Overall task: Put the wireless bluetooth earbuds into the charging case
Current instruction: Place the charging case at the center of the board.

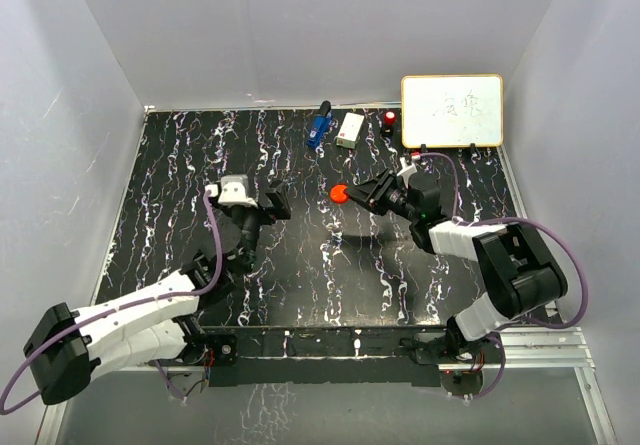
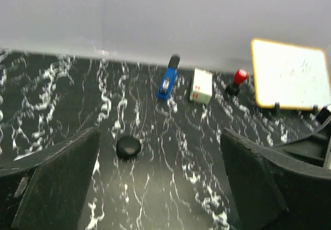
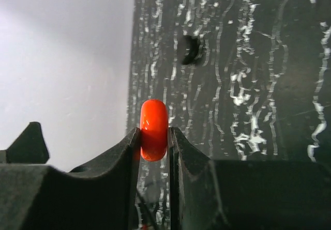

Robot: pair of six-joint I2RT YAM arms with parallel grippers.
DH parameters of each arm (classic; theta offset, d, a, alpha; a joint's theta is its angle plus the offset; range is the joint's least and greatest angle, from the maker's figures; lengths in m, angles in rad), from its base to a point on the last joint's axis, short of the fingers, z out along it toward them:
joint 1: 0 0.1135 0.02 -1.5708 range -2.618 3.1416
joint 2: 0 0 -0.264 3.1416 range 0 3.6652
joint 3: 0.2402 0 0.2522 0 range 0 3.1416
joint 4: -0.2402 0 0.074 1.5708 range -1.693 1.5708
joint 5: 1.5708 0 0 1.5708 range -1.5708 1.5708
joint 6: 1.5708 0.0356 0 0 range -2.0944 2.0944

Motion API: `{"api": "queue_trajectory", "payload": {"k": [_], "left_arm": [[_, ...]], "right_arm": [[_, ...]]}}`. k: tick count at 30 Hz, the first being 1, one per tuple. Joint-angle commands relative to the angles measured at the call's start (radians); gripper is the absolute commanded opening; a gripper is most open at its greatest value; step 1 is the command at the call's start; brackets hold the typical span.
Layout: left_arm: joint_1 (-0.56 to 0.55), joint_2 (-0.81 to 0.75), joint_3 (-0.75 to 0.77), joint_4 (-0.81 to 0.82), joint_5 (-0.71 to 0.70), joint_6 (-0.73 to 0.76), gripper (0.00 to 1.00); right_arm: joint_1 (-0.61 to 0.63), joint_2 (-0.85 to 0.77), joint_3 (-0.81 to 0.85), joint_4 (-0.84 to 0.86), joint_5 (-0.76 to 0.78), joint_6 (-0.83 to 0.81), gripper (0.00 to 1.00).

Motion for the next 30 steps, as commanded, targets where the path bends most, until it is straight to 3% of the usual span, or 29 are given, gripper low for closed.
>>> {"api": "queue_trajectory", "payload": {"k": [1, 7, 17, 24, 30], "left_arm": [[0.020, -0.005, 0.137, -0.542, 0.010, -0.275, 0.99], [0.050, -0.038, 0.195, -0.735, 0.106, -0.413, 0.99], [0.189, -0.136, 0.237, -0.959, 0.054, -0.480, 0.99], [0.273, -0.177, 0.228, -1.044, 0.002, -0.574, 0.99], [0.395, -0.142, 0.261, -1.011, 0.079, -0.537, 0.99]], "right_arm": [[-0.002, 0.032, 0.044, -0.102, 0.063, -0.130, 0.02], [-0.002, 0.111, 0.078, -0.086, 0.066, -0.153, 0.01], [0.000, 0.199, 0.122, -0.100, 0.071, -0.175, 0.02], [0.004, 0.246, 0.138, -0.130, 0.069, -0.186, 0.13], [0.004, 0.253, 0.134, -0.130, 0.065, -0.186, 0.24]]}}
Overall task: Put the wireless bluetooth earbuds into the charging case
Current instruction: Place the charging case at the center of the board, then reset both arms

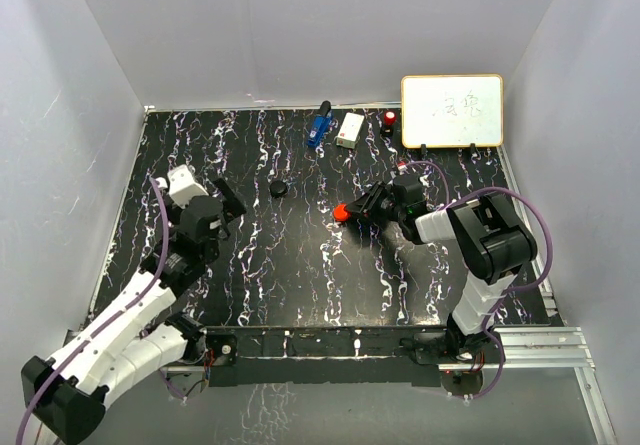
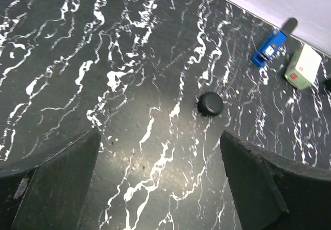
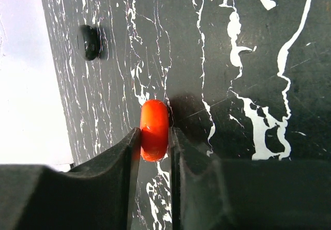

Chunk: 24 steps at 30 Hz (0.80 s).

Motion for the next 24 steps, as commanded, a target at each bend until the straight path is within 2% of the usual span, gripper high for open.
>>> {"api": "queue_trajectory", "payload": {"k": [1, 6, 8, 13, 16, 21, 24], "left_arm": [[0.100, 0.023, 0.063, 0.010, 0.057, 0.020, 0.99], [0.247, 0.117, 0.123, 0.048, 0.236, 0.050, 0.99], [0.311, 0.149, 0.147, 0.041, 0.320, 0.040, 0.99], [0.344, 0.125, 0.142, 0.084, 0.423, 0.077, 0.99], [0.344, 0.132, 0.188, 0.041, 0.435, 0.111, 0.99], [0.344, 0.068, 0.166, 0.086, 0.426, 0.111, 0.99], [0.345, 0.049, 0.153, 0.088, 0.414, 0.110, 0.99]], "right_arm": [[0.004, -0.004, 0.031, 0.043, 0.001, -0.018, 0.28], [0.004, -0.038, 0.011, 0.044, 0.014, -0.022, 0.56], [0.002, -0.077, -0.003, 0.040, 0.035, -0.022, 0.61], [-0.012, -0.211, -0.075, -0.010, 0.168, -0.024, 0.78], [-0.022, -0.290, -0.112, -0.043, 0.259, -0.025, 0.96], [-0.023, -0.410, -0.130, -0.128, 0.435, -0.025, 0.98], [-0.023, -0.507, -0.169, -0.175, 0.608, 0.034, 0.98]]}}
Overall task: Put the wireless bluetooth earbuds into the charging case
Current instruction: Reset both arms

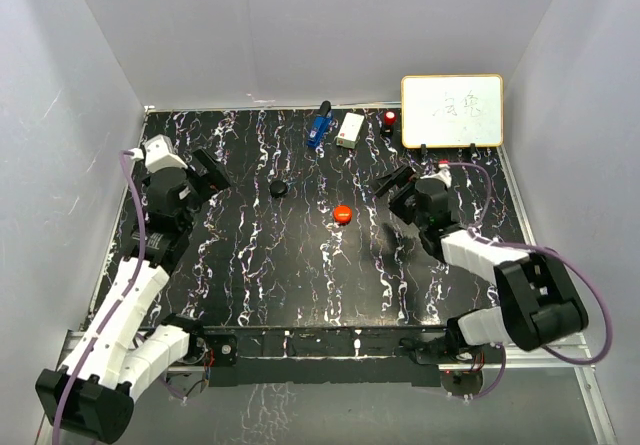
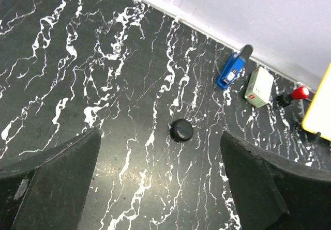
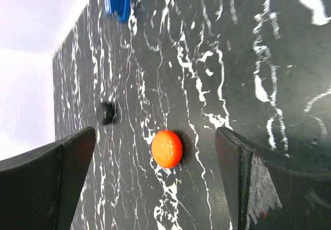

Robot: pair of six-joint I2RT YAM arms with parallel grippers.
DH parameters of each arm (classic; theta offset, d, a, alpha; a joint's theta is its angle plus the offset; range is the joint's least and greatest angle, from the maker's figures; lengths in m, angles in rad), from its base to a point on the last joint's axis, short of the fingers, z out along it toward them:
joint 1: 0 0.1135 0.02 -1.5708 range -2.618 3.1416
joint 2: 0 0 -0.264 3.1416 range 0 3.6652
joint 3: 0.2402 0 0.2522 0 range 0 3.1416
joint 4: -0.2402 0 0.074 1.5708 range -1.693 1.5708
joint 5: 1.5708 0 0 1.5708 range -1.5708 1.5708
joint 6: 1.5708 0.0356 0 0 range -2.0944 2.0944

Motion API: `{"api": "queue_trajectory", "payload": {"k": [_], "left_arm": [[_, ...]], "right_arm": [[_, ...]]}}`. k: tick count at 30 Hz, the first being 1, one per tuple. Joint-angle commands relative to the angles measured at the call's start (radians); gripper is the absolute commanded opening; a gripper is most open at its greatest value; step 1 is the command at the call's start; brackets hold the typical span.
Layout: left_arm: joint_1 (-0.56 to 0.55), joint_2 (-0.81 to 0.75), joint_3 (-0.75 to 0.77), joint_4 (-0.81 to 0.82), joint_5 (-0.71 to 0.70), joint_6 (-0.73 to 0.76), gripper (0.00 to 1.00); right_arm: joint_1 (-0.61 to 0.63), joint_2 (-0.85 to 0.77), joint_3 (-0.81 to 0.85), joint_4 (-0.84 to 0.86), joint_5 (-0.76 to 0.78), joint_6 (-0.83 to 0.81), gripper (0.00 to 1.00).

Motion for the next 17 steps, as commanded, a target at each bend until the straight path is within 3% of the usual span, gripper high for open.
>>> {"api": "queue_trajectory", "payload": {"k": [1, 7, 17], "left_arm": [[0.004, -0.046, 0.004, 0.012, 0.002, 0.018, 0.99], [0.005, -0.018, 0.009, -0.001, -0.009, -0.004, 0.99], [0.005, -0.007, -0.002, 0.011, -0.008, -0.023, 0.99]], "right_arm": [[-0.002, -0.145, -0.056, -0.048, 0.301, 0.057, 0.98], [-0.004, -0.253, -0.077, -0.060, 0.346, -0.010, 0.98], [-0.004, -0.255, -0.048, -0.097, 0.284, -0.050, 0.98]]}}
